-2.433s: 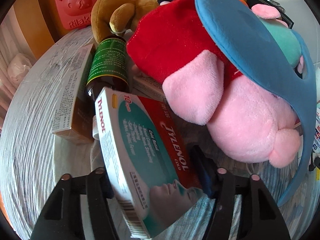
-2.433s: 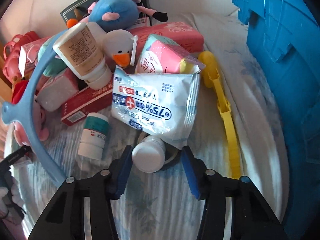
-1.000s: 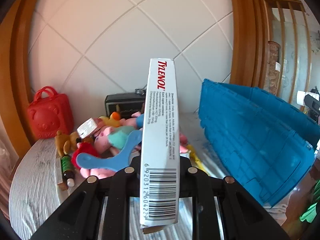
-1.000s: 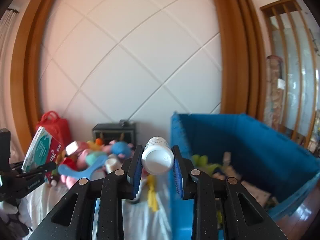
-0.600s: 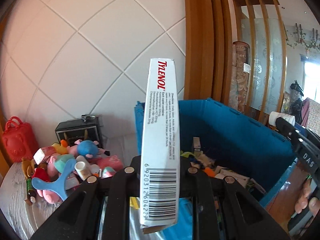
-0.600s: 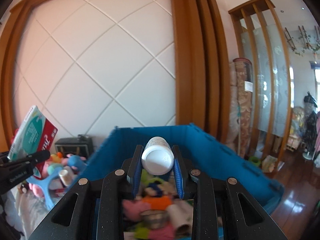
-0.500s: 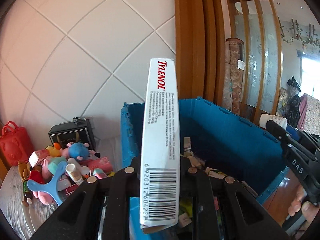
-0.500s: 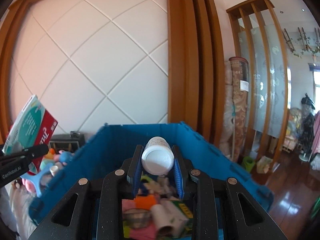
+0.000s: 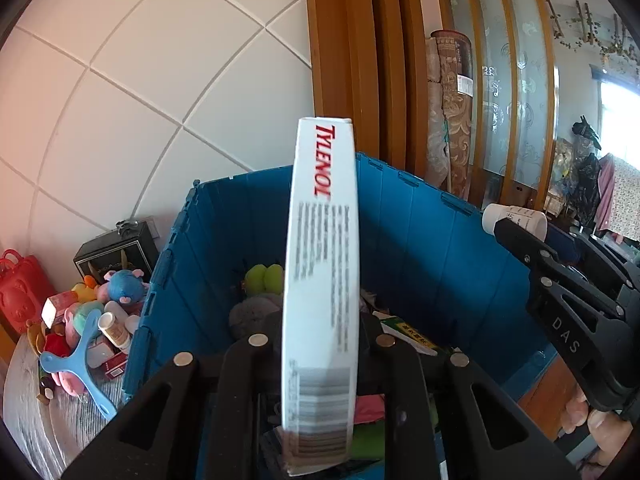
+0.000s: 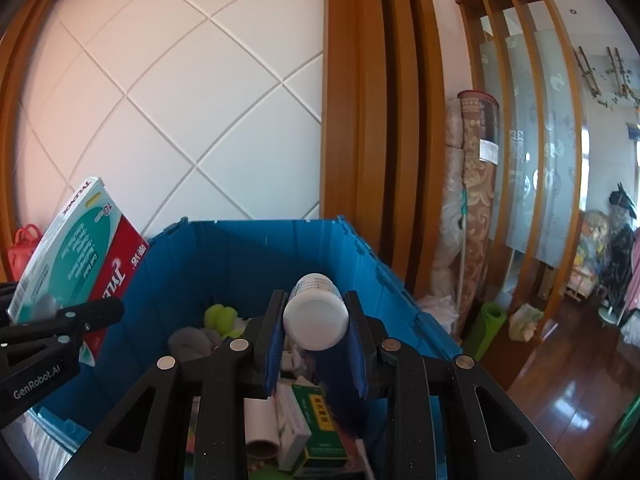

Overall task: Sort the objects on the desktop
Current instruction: 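Open both tools to drop the pill bottle and Tylenol box into the crate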

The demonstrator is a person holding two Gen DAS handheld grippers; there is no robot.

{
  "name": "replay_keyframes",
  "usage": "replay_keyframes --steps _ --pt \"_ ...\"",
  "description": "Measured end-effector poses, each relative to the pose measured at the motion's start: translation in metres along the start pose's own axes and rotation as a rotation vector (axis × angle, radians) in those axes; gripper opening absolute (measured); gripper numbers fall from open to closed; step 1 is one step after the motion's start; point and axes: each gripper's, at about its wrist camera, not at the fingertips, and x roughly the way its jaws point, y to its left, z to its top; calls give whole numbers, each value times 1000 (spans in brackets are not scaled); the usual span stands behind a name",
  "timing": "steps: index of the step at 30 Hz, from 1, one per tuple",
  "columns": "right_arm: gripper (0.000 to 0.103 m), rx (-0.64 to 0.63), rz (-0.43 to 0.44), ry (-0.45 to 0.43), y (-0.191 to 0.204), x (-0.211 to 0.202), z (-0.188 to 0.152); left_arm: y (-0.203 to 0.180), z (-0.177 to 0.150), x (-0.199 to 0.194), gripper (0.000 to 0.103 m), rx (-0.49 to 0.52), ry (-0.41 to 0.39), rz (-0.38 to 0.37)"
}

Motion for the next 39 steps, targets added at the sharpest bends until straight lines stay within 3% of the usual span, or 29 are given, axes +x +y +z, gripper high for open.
replay_keyframes --steps 3,5,7,8,10,11,12,15,21,23,25,39 --pt "28 -6 9 6 -3 5 -1 0 -3 5 27 -12 19 3" --pt "28 -8 10 8 -4 7 -1 0 -4 6 46 -16 16 15" --pt "29 -1 8 7 -5 8 -2 0 -5 5 57 -18 2 24" --pt "34 0 8 5 -6 7 -2 0 -5 3 59 -18 -5 28" --pt "56 6 4 -5 -7 5 -2 1 -5 0 64 -20 -17 34" --pt "78 6 -1 -10 -6 4 -2 2 -5 -2 67 -21 -24 39" --pt "92 2 -1 -19 -6 2 -2 2 -6 -4 69 -20 -32 43" --pt "103 -14 -13 -64 -2 -8 -1 6 -8 -11 70 -25 -59 57" --pt "103 -58 -47 -127 9 -23 1 20 -12 -32 71 -48 -131 83" --pt "103 -73 -37 -132 15 -25 2 27 -13 -39 76 -61 -150 95" --pt "103 -88 -23 -140 23 -28 2 36 -15 -47 83 -76 -176 119" --pt "103 -128 125 -166 100 -32 11 136 -39 -81 84 -219 -208 260"
